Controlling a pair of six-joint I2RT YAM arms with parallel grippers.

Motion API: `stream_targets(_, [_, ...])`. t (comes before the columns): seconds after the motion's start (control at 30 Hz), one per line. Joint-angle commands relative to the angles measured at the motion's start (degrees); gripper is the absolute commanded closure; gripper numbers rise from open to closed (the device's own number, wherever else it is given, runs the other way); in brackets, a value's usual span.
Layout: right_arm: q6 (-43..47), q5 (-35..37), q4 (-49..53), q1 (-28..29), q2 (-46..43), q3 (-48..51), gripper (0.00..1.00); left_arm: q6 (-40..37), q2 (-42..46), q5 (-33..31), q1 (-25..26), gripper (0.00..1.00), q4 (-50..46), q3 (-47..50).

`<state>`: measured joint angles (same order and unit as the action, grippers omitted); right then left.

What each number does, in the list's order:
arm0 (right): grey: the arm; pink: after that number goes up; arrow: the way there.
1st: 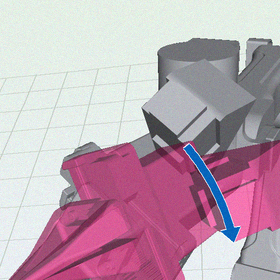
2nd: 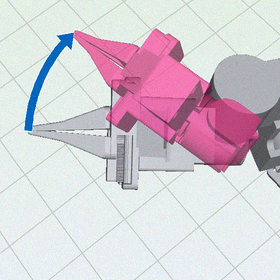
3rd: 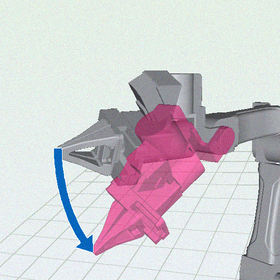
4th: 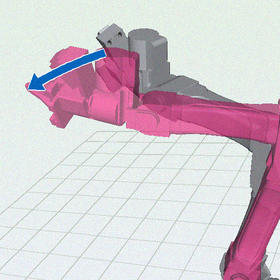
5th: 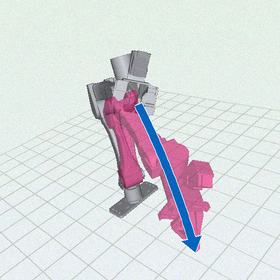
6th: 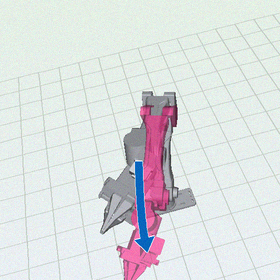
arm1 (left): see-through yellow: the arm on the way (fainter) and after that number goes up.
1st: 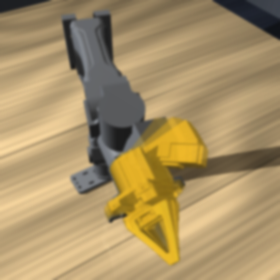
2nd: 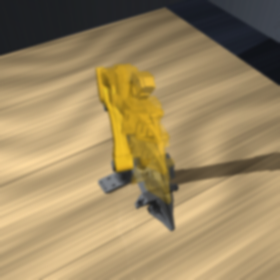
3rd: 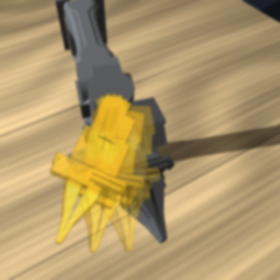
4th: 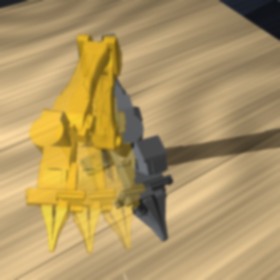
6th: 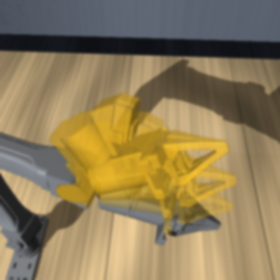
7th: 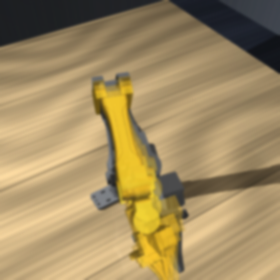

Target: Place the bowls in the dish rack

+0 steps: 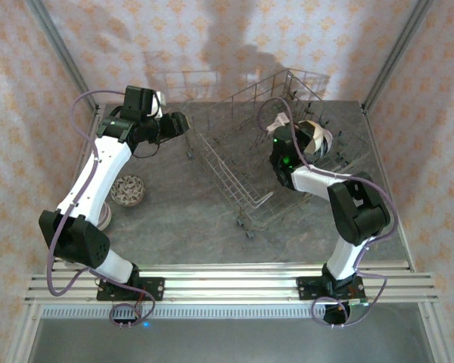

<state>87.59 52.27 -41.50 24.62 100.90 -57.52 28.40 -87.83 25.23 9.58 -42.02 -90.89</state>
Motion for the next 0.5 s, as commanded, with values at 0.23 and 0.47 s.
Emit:
stream_targets(0.23, [3.46,2.98,-2.98,-0.09,1.58,-1.14,1.0,-1.97,0.12,3.15,-0.44,0.42,0.9,-1.12])
stream_targets(0.47, [4.36,4.34,-3.41,0.15,3.13,-1.7,1.0,-1.82,-0.05,3.51,-0.49,0.42,1.15,-1.13])
